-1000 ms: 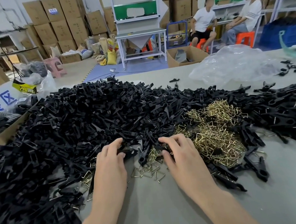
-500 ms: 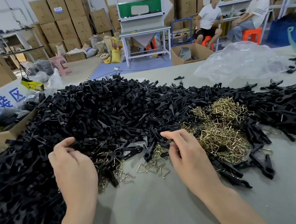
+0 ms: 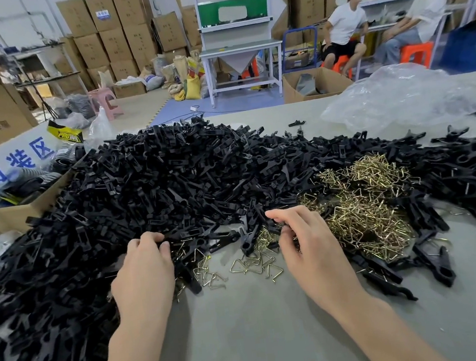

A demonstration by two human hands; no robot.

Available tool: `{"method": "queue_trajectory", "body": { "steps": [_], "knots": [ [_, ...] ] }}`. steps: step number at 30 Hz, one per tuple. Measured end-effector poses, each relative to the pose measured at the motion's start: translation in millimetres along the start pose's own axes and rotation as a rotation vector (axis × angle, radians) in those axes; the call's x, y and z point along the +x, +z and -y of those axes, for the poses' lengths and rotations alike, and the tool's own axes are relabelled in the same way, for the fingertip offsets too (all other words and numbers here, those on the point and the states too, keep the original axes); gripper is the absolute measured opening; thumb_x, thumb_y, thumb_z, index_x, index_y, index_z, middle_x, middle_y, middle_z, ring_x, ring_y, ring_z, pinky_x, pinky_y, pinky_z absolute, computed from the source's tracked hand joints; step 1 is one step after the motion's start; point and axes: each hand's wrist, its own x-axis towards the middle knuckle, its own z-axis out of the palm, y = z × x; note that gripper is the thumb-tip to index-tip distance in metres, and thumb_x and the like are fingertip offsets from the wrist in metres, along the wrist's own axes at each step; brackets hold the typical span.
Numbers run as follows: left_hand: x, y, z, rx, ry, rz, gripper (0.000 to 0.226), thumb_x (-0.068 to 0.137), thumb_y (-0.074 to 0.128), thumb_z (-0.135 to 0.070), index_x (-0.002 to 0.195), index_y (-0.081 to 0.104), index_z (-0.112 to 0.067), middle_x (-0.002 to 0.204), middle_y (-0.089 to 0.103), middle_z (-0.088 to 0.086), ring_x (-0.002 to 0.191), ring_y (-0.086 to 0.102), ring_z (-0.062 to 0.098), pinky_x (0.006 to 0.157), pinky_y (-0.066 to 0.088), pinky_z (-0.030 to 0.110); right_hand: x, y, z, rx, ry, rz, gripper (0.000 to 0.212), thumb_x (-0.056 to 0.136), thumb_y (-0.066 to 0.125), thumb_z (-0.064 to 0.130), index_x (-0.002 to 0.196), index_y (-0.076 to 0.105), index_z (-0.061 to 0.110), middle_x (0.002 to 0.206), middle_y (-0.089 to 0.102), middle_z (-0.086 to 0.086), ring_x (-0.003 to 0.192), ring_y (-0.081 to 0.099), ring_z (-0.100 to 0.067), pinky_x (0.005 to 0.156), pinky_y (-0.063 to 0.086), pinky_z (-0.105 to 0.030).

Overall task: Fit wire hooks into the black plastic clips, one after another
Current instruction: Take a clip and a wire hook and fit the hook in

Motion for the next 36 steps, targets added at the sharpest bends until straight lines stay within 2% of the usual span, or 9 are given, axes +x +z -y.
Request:
{"method": "queue_trajectory", "body": {
  "steps": [6,12,15,18,20,23,30,34,36],
  "knots": [
    [-3.0,-0.4,-6.6,-0.239,0.068,-0.219,0.024,0.104,0.043,-0.037,0.117,0.057,-0.024,0.110,0.061,0.002,0.081,0.048,0.020,0.070,0.036,0.038,2.8,-3.0,1.6,0.089,0.040,-0.024,0.036,0.098,0.049,0.010,0.128,0.062,0.023,0.108,0.054,0.017,0.103,0.052,-0.006,0.088,0.040,-0.010],
    [-8.8,-5.5,-16.8,-0.390,0.133,-0.311,0.037,0.103,0.048,-0.035,0.139,0.047,-0.024,0.116,0.064,-0.005,0.088,0.061,0.019,0.075,0.037,0.034,3.4,-4.3,3.4,0.287,0.147,-0.055,0.037,0.100,0.052,0.005,0.123,0.065,0.032,0.109,0.060,0.019,0.102,0.059,-0.005,0.078,0.045,-0.012],
    [-23.7,-6.3,-39.9,-0.757,0.236,-0.093,0.028,0.099,0.058,-0.032,0.127,0.059,-0.028,0.103,0.071,-0.015,0.081,0.064,-0.004,0.076,0.046,0.020,6.2,-4.0,10.0,0.600,0.291,0.049,0.032,0.102,0.055,0.015,0.123,0.064,0.037,0.109,0.068,0.019,0.099,0.065,-0.005,0.081,0.051,-0.015],
    [-45.8,-1.4,-64.2,-1.134,0.274,0.341,0.020,0.093,0.059,-0.038,0.108,0.072,-0.034,0.068,0.069,0.000,0.057,0.059,0.008,0.050,0.044,0.017,9.0,-4.2,16.7,0.922,0.379,0.232,0.030,0.098,0.056,0.032,0.126,0.066,0.025,0.110,0.074,0.012,0.101,0.071,-0.009,0.088,0.057,-0.025],
    [-53.7,4.2,-71.1,-1.214,0.267,0.465,0.024,0.090,0.058,-0.041,0.106,0.074,-0.037,0.053,0.053,-0.005,0.045,0.042,0.011,0.044,0.037,0.020,7.9,-4.8,18.4,0.951,0.346,0.276,0.031,0.095,0.053,0.036,0.111,0.072,0.018,0.101,0.076,0.003,0.098,0.071,-0.011,0.089,0.058,-0.030],
    [-51.9,4.0,-73.2,-1.277,0.244,0.541,0.024,0.086,0.060,-0.037,0.105,0.075,-0.036,0.060,0.054,-0.008,0.042,0.032,0.008,0.040,0.029,0.019,7.3,-4.7,18.1,0.976,0.341,0.259,0.030,0.094,0.057,0.036,0.094,0.072,0.011,0.088,0.072,0.001,0.090,0.067,-0.010,0.091,0.058,-0.035],
    [-54.5,-1.3,-74.1,-1.176,0.265,0.639,0.028,0.099,0.059,-0.029,0.124,0.064,-0.040,0.063,0.048,-0.001,0.048,0.034,0.008,0.044,0.029,0.017,10.6,-3.1,18.3,1.163,0.438,0.216,0.018,0.097,0.065,0.030,0.086,0.072,0.018,0.098,0.076,-0.020,0.087,0.073,-0.030,0.087,0.059,-0.039],
    [-49.1,-2.2,-77.9,-1.323,0.038,0.713,0.077,0.057,0.047,-0.008,0.131,0.050,-0.032,0.074,0.051,0.006,0.057,0.046,0.013,0.060,0.037,0.025,15.2,-6.2,15.0,1.239,0.561,0.095,0.020,0.092,0.066,0.034,0.085,0.059,0.017,0.099,0.077,-0.016,0.091,0.074,-0.024,0.077,0.058,-0.025],
    [-46.9,-0.5,-71.7,-1.392,0.053,0.675,0.079,0.066,0.048,0.007,0.139,0.050,-0.024,0.082,0.055,0.002,0.070,0.051,0.014,0.072,0.039,0.028,16.4,-7.1,10.7,1.250,0.584,0.060,0.018,0.093,0.068,0.031,0.083,0.060,0.018,0.096,0.076,-0.016,0.088,0.073,-0.021,0.075,0.057,-0.024]
  ]
}}
